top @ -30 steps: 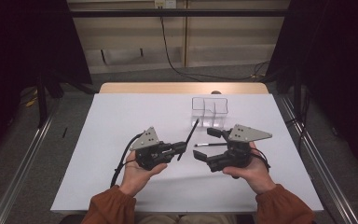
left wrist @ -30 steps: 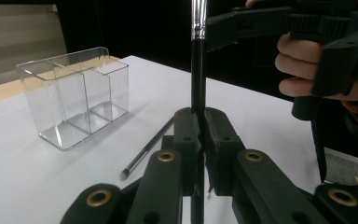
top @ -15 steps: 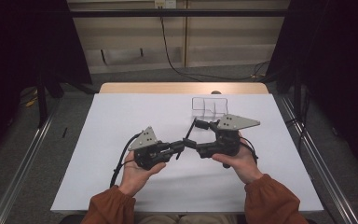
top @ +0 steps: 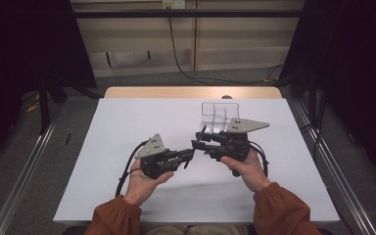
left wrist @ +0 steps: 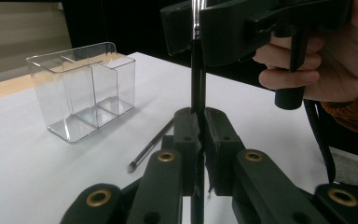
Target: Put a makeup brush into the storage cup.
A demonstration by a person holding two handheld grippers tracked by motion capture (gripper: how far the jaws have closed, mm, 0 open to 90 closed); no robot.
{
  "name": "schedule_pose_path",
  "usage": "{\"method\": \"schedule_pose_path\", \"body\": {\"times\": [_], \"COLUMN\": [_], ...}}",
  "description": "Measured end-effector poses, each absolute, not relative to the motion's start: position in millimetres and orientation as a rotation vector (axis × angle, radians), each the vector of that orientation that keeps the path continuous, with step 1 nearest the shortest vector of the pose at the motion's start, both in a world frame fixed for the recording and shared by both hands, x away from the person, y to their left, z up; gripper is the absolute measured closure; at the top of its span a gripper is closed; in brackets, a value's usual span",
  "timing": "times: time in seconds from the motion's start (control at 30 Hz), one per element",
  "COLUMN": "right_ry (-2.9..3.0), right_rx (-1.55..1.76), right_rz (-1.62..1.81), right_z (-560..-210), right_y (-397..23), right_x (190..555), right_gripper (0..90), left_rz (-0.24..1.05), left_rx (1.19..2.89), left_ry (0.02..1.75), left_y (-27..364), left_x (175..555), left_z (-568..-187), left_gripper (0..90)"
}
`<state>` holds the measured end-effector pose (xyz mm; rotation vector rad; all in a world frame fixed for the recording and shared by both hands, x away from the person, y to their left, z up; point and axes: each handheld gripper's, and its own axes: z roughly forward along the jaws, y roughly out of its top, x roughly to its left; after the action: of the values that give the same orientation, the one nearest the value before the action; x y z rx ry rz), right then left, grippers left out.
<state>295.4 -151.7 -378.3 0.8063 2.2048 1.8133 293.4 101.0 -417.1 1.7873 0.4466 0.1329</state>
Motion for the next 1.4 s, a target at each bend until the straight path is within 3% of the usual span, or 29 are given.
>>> {"method": "schedule_pose_path", "body": {"times": [0.37,0.77,1.23,1.4], "right_ry": [2.232,2.232,2.203,2.195], "right_rx": [0.825,0.815,0.837,0.845], "right_rz": [1.845,1.822,1.798,1.79], "right_z": [-379.3,-372.6,-372.1,-371.7], "right_y": [-155.3,-149.6,-157.3,-159.9], "right_x": [295.8,289.0,289.4,289.5], "right_gripper": [82.7,84.0,84.0,84.0], "left_rz": [0.124,0.115,0.14,0.149], "left_rx": [1.808,1.776,1.765,1.757], "left_ry": [0.439,0.426,0.472,0.524], "left_y": [94.5,99.2,103.4,110.1], "left_x": [292.5,293.1,293.4,292.7], "left_z": [-421.4,-421.5,-421.4,-418.9], "left_gripper": [84.3,81.8,64.7,54.9]}}
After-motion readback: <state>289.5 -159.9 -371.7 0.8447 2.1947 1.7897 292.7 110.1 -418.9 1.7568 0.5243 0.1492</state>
